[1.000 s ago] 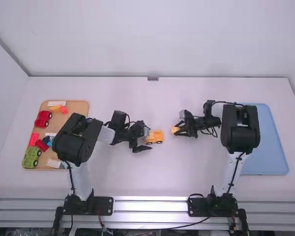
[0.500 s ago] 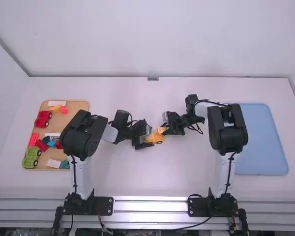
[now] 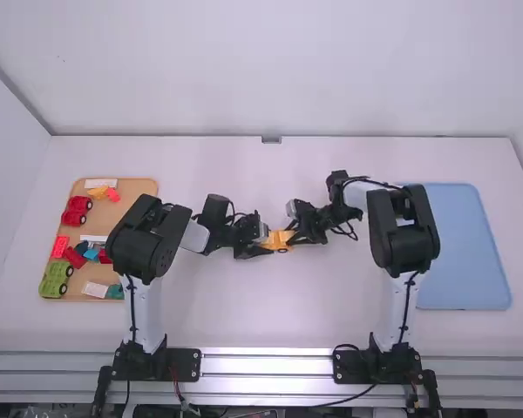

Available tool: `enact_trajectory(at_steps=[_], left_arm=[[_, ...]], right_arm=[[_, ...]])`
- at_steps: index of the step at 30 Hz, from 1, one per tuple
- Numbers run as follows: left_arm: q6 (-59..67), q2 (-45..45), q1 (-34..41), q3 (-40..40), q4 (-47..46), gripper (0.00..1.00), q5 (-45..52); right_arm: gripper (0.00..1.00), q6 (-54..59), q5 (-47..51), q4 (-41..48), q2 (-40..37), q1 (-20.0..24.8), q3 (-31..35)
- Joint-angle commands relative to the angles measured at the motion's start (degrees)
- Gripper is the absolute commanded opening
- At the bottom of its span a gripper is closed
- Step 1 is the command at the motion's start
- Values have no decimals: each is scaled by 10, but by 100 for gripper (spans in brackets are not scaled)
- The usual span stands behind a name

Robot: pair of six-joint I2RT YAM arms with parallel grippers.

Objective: Assemble lego blocks to make yellow taxi

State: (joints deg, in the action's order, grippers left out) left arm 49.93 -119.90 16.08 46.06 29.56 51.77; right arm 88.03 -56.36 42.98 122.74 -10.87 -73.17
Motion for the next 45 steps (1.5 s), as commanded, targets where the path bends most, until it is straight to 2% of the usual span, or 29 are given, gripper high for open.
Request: enact_trajectory(at_steps=[1,3,6,8,9,10,14,23,28,29,33,37,45], left_arm=[[5,-15,-3,5,-5,25,-28],[4,-15,-2,7,-6,25,-28],[5,-15,-3,12,-18,27,-17],[7,-15,-3,15,-25,27,-9],[11,-15,-3,17,-37,27,0],[10,-15,-3,19,-41,27,0],[9,-15,-3,20,-43,31,-20],[9,-15,-3,19,-41,28,-17],[10,-15,-3,20,-55,24,-13],[24,-15,-2,20,-67,19,-11],[65,-15,-2,19,-104,17,2],[50,-15,-2,19,-101,24,-2],[28,-15,-2,20,-77,27,-3]], right_arm=[[10,8,9,9,-69,-1,7],[11,-4,24,-21,-91,-10,31],[6,-156,51,-231,-96,-37,113],[5,-228,56,-311,-92,-42,141],[3,-272,54,-367,-88,-42,165],[1,-282,47,-386,-88,-42,176],[0,-268,28,-389,-89,-32,186],[0,-220,42,-326,-95,-23,169],[0,-200,42,-324,-95,-23,170],[0,-197,42,-326,-95,-23,170],[0,-172,43,-322,-95,-23,170],[0,-172,41,-325,-85,-31,170],[0,-224,85,-365,-65,-60,169]])
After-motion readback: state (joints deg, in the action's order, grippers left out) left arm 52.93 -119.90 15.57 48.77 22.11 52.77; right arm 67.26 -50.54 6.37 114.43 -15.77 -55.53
